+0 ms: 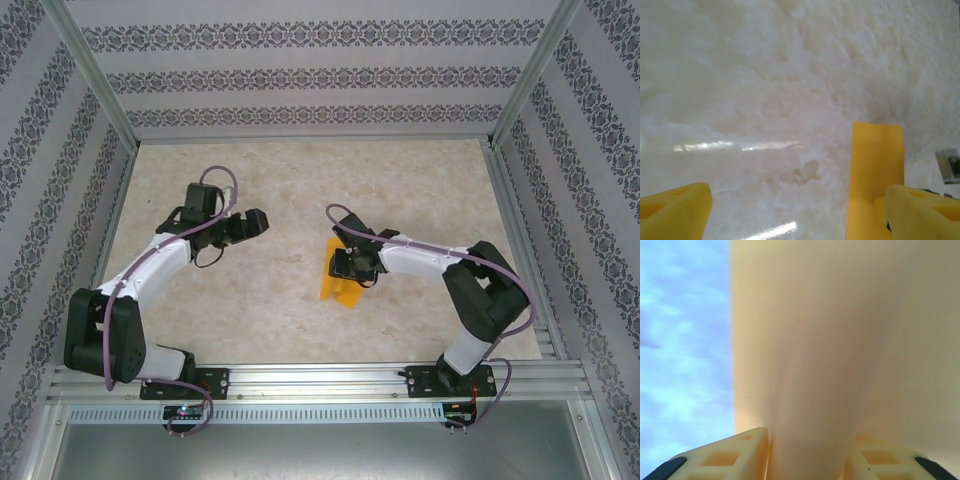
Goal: Fold a paper plane with a square sheet of paper (pick it up from the middle)
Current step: First fold in half a square sheet of paper at the center of the table.
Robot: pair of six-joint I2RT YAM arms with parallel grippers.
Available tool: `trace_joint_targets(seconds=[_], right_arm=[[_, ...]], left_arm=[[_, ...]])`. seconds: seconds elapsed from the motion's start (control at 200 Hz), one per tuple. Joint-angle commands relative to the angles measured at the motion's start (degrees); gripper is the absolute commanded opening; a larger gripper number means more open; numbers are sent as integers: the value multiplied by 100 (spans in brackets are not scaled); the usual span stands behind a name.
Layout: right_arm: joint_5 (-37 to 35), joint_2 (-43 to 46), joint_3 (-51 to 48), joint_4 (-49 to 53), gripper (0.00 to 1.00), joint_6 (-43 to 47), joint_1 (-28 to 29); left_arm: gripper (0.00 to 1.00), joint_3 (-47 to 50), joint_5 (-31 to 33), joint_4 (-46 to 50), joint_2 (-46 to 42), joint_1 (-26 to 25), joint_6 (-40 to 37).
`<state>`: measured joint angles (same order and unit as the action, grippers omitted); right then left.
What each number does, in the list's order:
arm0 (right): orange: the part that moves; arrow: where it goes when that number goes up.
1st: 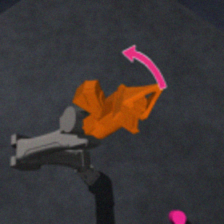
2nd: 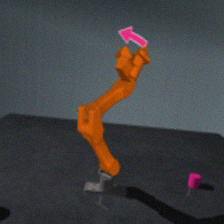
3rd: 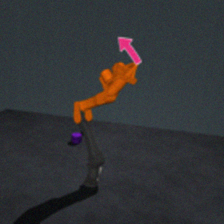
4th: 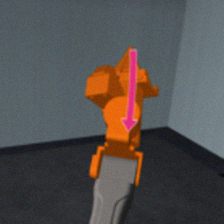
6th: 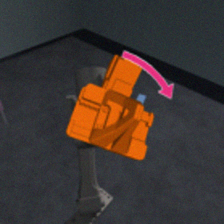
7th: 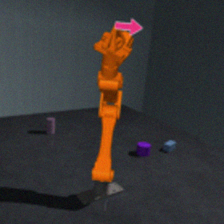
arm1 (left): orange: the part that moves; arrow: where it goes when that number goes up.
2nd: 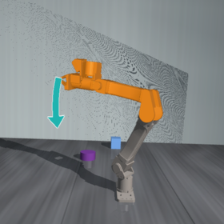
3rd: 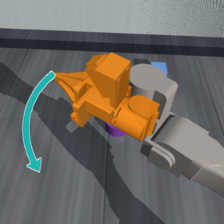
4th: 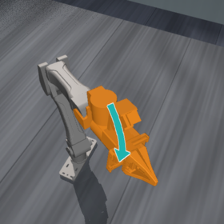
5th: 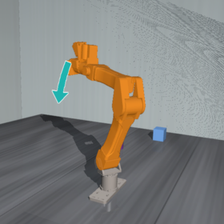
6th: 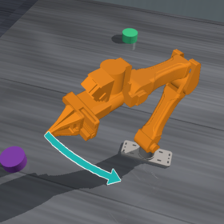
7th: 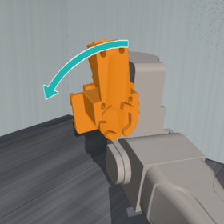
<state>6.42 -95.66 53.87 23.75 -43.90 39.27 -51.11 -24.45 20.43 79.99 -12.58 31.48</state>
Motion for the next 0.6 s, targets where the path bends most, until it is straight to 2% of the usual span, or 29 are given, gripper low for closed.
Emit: trace_joint_targets(seconds=[0.0, 0.16, 0.365, 0.595], right_arm=[[1008, 480, -220, -1719, 38, -337, 35], [1683, 520, -571, -2870, 38, -649, 34], [1722, 174, -877, -3173, 38, -709, -54], [1792, -108, -1104, -3328, 42, -771, -233]], left_arm=[[86, 297, -582, -822, 193, -343, 451], [83, 513, -851, -1560, 406, -813, 826], [78, 889, -963, -2593, 539, -915, 1395], [77, 1030, -1079, -3149, 962, -1088, 1638]])
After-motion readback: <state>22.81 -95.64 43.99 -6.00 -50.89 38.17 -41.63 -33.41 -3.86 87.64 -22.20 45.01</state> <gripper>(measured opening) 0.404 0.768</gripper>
